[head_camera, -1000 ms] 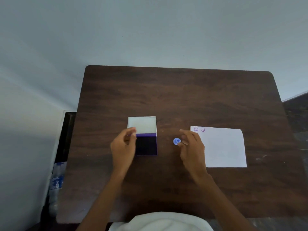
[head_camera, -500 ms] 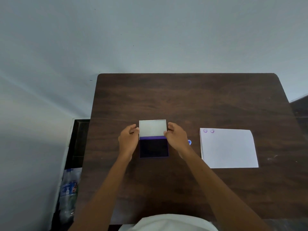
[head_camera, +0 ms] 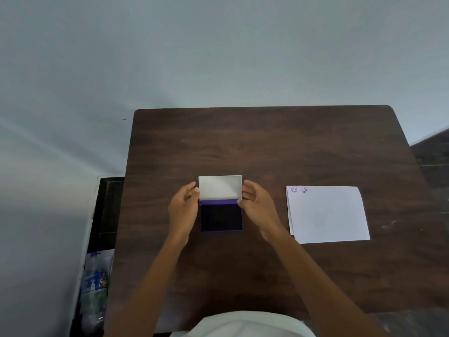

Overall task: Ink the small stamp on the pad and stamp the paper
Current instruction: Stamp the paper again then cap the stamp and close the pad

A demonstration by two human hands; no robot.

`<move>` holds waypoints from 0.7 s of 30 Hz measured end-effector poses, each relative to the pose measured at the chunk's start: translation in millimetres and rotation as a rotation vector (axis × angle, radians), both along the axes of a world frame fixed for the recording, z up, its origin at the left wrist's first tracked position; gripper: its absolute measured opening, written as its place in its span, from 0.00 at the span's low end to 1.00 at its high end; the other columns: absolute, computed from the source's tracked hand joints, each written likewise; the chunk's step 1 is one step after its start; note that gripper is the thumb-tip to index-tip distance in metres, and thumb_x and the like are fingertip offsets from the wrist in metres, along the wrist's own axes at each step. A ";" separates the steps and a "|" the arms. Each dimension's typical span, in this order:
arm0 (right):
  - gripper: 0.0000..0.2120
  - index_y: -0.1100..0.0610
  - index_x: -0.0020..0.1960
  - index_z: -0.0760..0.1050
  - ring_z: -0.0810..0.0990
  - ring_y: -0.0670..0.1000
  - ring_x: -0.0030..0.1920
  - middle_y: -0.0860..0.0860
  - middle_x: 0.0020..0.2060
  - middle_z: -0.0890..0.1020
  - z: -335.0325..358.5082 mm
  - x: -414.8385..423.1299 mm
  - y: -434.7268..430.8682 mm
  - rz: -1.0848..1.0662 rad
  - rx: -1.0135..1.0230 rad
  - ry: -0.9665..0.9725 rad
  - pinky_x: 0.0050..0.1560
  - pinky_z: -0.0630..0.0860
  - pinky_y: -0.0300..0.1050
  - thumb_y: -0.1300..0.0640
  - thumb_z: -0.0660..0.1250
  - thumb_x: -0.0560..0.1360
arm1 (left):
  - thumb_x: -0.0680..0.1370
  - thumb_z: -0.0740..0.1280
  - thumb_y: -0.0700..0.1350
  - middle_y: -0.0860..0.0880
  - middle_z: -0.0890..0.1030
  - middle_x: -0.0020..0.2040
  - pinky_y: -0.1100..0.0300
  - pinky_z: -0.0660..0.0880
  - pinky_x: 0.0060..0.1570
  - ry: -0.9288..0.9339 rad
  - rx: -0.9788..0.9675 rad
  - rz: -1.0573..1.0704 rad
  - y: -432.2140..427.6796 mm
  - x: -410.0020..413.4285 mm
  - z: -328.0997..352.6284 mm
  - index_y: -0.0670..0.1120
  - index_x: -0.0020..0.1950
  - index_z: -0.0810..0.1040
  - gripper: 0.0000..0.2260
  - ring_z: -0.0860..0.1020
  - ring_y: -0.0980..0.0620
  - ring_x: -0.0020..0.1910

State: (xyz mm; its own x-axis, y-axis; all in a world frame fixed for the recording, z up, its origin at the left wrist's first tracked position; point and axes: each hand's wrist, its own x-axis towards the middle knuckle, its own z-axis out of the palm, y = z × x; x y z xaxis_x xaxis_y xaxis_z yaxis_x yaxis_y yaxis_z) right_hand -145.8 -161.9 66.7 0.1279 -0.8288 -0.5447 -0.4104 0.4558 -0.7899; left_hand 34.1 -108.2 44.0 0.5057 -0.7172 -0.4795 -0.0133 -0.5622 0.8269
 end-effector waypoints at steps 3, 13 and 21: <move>0.28 0.53 0.72 0.66 0.75 0.47 0.64 0.49 0.65 0.77 0.9 -7.1 9.9 0.023 -0.044 -0.003 0.63 0.76 0.45 0.69 0.67 0.75 | 0.83 0.59 0.55 0.53 0.81 0.62 0.51 0.76 0.62 0.013 -0.073 -0.050 16.1 -3.6 3.3 0.55 0.68 0.76 0.16 0.78 0.55 0.62; 0.28 0.55 0.68 0.72 0.75 0.46 0.65 0.51 0.64 0.78 -15.5 -26.4 53.1 0.200 -0.283 0.145 0.61 0.70 0.27 0.74 0.64 0.72 | 0.79 0.59 0.60 0.67 0.83 0.52 0.76 0.73 0.51 -0.164 -0.161 -0.090 68.0 -16.6 5.1 0.60 0.59 0.80 0.14 0.78 0.69 0.56; 0.28 0.55 0.69 0.71 0.72 0.47 0.67 0.51 0.67 0.75 -27.5 -28.4 76.0 0.223 -0.190 0.202 0.62 0.70 0.34 0.74 0.63 0.72 | 0.82 0.62 0.50 0.52 0.79 0.66 0.57 0.69 0.66 -0.333 -0.036 -0.200 89.1 -30.5 -22.2 0.49 0.66 0.78 0.15 0.72 0.58 0.66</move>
